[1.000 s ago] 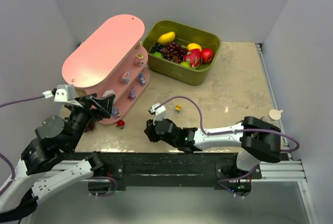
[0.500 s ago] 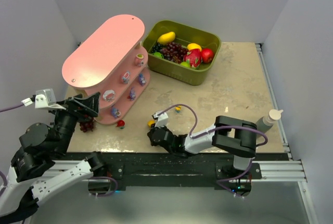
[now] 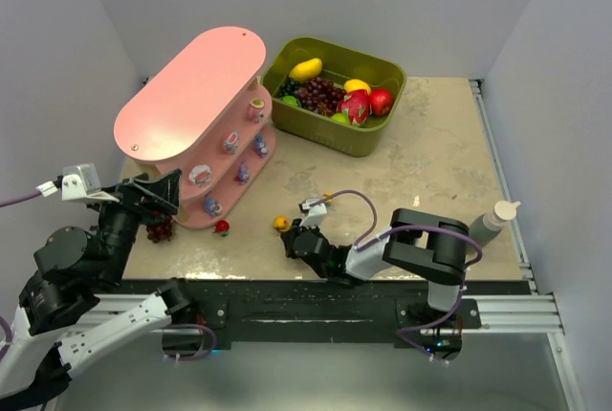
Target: Place and organize the plastic toys onto the shelf
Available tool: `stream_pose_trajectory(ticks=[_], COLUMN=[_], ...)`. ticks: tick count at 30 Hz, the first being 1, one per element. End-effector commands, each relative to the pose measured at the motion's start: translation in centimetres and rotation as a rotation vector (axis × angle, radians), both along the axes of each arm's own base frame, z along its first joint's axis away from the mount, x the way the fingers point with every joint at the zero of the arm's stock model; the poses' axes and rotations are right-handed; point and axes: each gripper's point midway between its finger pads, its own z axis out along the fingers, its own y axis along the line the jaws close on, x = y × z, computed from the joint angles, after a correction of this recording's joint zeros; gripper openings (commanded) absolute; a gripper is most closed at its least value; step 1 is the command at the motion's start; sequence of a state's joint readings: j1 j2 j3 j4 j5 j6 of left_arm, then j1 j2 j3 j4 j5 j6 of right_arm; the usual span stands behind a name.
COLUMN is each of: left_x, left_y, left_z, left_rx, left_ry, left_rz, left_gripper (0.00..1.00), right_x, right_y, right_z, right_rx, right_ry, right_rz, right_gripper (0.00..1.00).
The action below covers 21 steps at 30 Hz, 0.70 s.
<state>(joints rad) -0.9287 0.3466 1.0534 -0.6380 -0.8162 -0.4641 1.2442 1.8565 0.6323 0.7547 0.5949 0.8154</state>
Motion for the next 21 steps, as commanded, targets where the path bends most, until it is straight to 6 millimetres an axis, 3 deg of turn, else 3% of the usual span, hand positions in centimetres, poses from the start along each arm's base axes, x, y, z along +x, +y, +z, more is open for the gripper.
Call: stream_pose_trajectory(ticks=[1, 6, 11, 16, 20, 21], left_x=[0.1, 0.1, 0.2, 0.2, 0.1, 0.1], left_y=[0.5, 0.4, 0.3, 0.4, 0.4, 0.4], left_z=[0.5, 0.5, 0.3, 0.3, 0.2, 0.2], left_rx=[-0.033, -0.031, -0.027, -0.028, -0.029, -0.029], left_ry=[-0.010, -0.008, -0.005, -0.005, -0.004, -0.004], left_rz=[0.027, 0.027, 0.029, 0.029, 0.027, 0.029], left_gripper=[0.85, 0.85, 0.85, 0.85, 0.85, 0.85], right_x=[1.7, 2.4, 3.2, 2.7, 1.4, 1.0], right_y=[-2.1, -2.6, -1.7, -3.2, -4.0, -4.5], right_z=[0.3, 0.4, 1.1, 1.4, 1.9, 1.5], right_rx=[0.012, -0.016, -0.005, -0.014, -0.049, -0.069], right_ry=[-0.029, -0.071, -0.119, -0.120, -0.146, -0.150], right_rz=[-0.112, -0.098, -0.062, -0.066, 0.025, 0.047], right_gripper=[0.00, 0.00, 0.00, 0.00, 0.25, 0.38])
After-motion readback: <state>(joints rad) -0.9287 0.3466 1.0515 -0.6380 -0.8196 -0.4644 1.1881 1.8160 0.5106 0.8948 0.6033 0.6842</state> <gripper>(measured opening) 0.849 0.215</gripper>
